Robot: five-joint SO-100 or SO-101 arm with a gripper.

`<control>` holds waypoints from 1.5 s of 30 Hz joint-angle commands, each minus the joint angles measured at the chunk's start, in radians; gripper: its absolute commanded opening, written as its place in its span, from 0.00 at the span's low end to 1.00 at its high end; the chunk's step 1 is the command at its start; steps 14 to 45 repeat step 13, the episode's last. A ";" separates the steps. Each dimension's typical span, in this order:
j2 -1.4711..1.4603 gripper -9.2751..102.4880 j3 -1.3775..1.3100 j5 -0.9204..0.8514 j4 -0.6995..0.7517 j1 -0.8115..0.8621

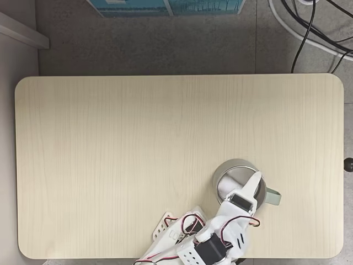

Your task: Grasp a dressing and put it in the cup.

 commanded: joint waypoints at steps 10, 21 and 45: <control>0.054 0.31 0.023 0.011 0.008 -0.028; 0.054 0.31 0.021 0.006 0.006 -0.028; 0.054 0.31 0.021 0.006 0.006 -0.028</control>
